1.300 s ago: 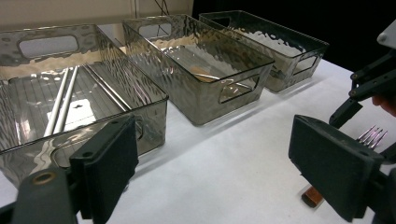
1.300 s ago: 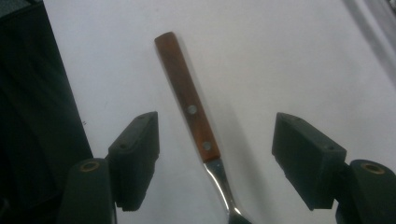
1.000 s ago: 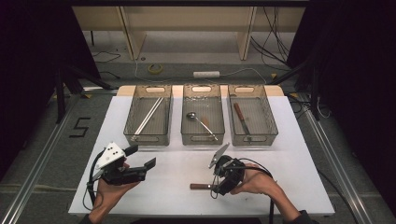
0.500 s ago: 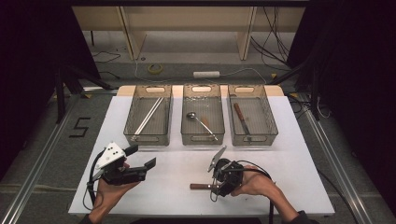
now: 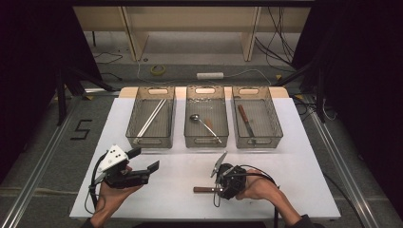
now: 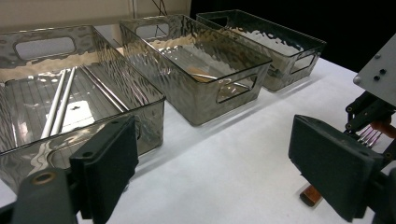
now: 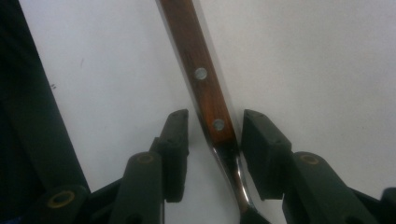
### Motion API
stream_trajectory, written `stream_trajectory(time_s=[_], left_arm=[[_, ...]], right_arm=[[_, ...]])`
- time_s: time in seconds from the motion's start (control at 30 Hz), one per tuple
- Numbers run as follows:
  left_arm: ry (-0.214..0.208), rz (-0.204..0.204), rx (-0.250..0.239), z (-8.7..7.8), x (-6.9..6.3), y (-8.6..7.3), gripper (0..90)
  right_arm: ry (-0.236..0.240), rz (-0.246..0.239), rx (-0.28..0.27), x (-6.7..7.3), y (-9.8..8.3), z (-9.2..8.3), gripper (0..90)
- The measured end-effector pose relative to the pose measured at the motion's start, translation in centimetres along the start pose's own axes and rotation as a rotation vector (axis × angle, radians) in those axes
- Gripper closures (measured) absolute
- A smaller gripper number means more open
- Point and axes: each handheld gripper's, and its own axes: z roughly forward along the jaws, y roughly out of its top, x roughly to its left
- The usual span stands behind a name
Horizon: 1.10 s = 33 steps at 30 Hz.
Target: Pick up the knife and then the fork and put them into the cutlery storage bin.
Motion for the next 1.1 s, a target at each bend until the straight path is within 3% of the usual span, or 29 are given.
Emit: stream_trajectory(time_s=[0.2, 0.27, 0.53, 0.67, 1.1], left_arm=[[0.0, -0.001, -0.001, 0.0, 0.02, 0.0, 15.3], [0.0, -0.001, 0.0, 0.02, 0.01, 0.0, 15.3], [0.002, 0.003, 0.005, 0.02, 0.03, -0.01, 15.3], [0.001, 0.003, 0.005, 0.02, 0.02, -0.01, 15.3], [0.002, 0.005, 0.006, 0.03, 0.01, -0.02, 15.3]], right_arm=[[-0.013, -0.023, 0.009, 0.08, 0.03, 0.07, 65.4], [-0.017, -0.004, 0.004, 0.24, 0.08, 0.11, 66.0], [-0.038, -0.017, 0.011, 0.34, 0.14, 0.14, 68.8], [-0.05, -0.04, 0.031, 0.56, 0.32, 0.14, 70.3], [-0.048, -0.05, 0.061, 0.63, 0.69, 0.21, 75.0]])
